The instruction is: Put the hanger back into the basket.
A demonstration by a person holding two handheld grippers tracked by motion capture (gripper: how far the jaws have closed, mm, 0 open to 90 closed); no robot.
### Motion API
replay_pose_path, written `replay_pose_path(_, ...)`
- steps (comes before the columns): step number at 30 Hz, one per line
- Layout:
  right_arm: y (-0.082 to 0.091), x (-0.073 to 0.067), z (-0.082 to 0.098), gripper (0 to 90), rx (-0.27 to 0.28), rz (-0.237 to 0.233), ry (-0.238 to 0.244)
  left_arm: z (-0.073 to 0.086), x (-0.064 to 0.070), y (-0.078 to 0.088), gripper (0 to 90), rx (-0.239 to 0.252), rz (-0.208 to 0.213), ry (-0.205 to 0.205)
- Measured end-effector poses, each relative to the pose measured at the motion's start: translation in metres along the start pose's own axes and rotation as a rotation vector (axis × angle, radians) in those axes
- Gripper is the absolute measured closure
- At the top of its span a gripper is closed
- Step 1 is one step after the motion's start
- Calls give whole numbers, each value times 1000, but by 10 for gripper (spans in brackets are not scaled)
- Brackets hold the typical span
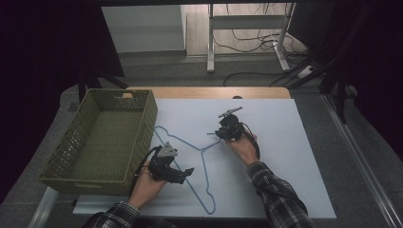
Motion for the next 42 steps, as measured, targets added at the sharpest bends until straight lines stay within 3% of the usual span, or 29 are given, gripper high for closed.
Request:
replay_pose_path(5, -10, 3, 7, 775, -33, 22, 0, -4, -2, -1, 52, 3, 6, 20)
replay_pose_path(7, -10, 3, 7, 845, -25, 16, -16, -4, -2, -2, 53, -7, 8, 16)
replay_pose_path(12, -9, 1, 6, 864, -29, 28, -14, -7, -3, -5, 51, -32, -3, 2)
replay_pose_path(16, -6, 0, 5, 864, -23, 33, -7, -18, -3, -9, 47, -42, 27, -13)
replay_pose_path(21, 4, -1, 0, 864, 0, 31, -2, -35, -8, -23, 83, -61, 12, -42)
replay_pose_path(22, 4, -1, 0, 864, 0, 31, -2, -35, -8, -23, 125, -61, 12, -42)
replay_pose_path(24, 10, -4, -4, 864, 13, 24, -4, -43, -11, -34, 205, -75, -13, -82)
replay_pose_path(27, 14, -6, -5, 864, 22, 17, -3, -48, -12, -50, 321, -101, -7, -130)
replay_pose_path(30, 17, -7, -6, 863, 26, 13, -2, -52, -17, -63, 405, -125, -1, -140)
replay_pose_path(34, 21, -9, -9, 864, 36, 9, -2, -59, -24, -75, 508, -144, 36, -119)
replay_pose_path(42, 25, -12, -12, 863, 43, 3, -4, -63, -30, -88, 659, -176, 70, -121)
Point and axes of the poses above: each handheld gripper's, and its own axes: y roughly backward along the jaws, z roughly out of its underside, x roughly to its right, the point moved 9 cm from there along -y, roughly forward along the jaws, and after that the axes turned 1 degree about -x, right-handed, at the moved point
